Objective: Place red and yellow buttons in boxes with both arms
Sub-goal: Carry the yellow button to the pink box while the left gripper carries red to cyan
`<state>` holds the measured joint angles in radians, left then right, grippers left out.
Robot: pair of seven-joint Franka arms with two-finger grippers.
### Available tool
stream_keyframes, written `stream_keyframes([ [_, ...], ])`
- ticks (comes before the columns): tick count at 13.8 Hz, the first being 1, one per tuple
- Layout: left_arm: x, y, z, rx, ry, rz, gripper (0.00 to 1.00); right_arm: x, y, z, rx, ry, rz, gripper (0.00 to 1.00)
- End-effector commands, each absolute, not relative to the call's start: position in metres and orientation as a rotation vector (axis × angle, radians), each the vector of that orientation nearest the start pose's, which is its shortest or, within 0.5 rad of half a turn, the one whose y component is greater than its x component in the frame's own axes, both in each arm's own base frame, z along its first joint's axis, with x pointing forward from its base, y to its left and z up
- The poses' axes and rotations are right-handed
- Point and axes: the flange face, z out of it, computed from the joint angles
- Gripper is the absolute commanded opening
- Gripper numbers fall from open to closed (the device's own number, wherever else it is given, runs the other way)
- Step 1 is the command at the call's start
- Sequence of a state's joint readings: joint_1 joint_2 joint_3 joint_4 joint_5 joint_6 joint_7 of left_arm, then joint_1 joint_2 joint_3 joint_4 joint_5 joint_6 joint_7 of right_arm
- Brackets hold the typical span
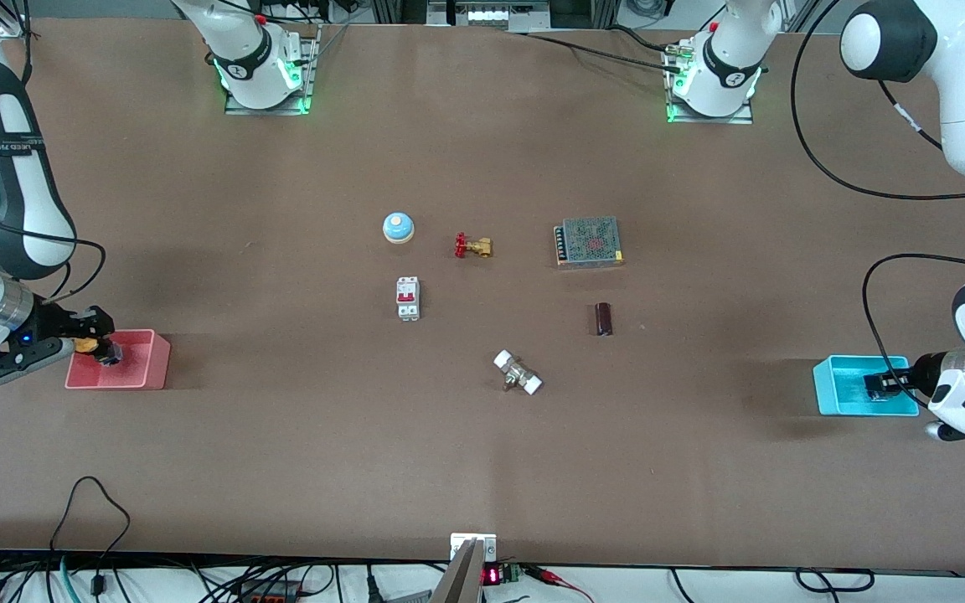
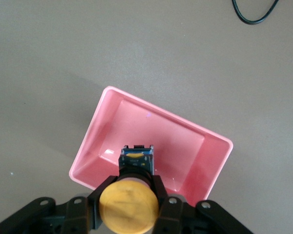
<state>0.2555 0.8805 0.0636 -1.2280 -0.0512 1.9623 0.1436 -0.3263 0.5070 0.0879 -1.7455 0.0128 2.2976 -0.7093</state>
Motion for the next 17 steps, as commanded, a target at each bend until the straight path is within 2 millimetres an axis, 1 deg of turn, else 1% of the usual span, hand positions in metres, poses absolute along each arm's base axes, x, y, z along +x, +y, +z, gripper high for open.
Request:
stream_keyframes([
  [1,0.713,0.218,0.226,-3.152,-0.25,0.214,0.27,0.65,-0.164,0.29,-3.032,-0.712,-0.103,0.27],
  [3,0.715,0.215,0.217,-3.153,-0.247,0.199,0.28,0.65,-0.165,0.284,-3.035,-0.729,-0.088,0.27],
  [4,0.716,0.214,0.213,-3.153,-0.245,0.199,0.3,0.65,-0.166,0.278,-3.032,-0.729,-0.08,0.27],
  [8,0.716,0.212,0.206,-3.153,-0.242,0.207,0.35,0.653,-0.167,0.268,-3.042,-0.729,-0.118,0.28],
  [9,0.716,0.211,0.205,-3.153,-0.242,0.209,0.38,0.654,-0.167,0.266,-3.043,-0.734,-0.127,0.28],
  [10,0.716,0.211,0.205,-3.153,-0.242,0.209,0.47,0.654,-0.167,0.264,-3.043,-0.733,-0.127,0.28],
  [11,0.717,0.211,0.208,-3.155,-0.242,0.204,0.67,0.654,-0.167,0.262,-3.041,-0.735,-0.123,0.29],
  [12,0.717,0.213,0.215,-3.169,-0.254,0.188,1.0,0.653,-0.167,0.259,-3.038,-0.735,-0.117,0.3],
  [13,0.72,0.211,0.231,-3.188,-0.271,0.156,1.0,0.653,-0.167,0.257,-3.038,-0.738,-0.114,0.3],
  [14,0.721,0.209,0.236,-3.188,-0.271,0.146,1.0,0.653,-0.167,0.253,-3.035,-0.74,-0.108,0.3],
  [16,0.721,0.201,0.269,-3.194,-0.259,0.13,1.0,0.653,-0.168,0.251,-3.034,-0.737,-0.104,0.3],
  [17,0.719,0.196,0.282,-3.197,-0.249,0.157,1.0,0.653,-0.168,0.25,-3.034,-0.737,-0.104,0.31],
])
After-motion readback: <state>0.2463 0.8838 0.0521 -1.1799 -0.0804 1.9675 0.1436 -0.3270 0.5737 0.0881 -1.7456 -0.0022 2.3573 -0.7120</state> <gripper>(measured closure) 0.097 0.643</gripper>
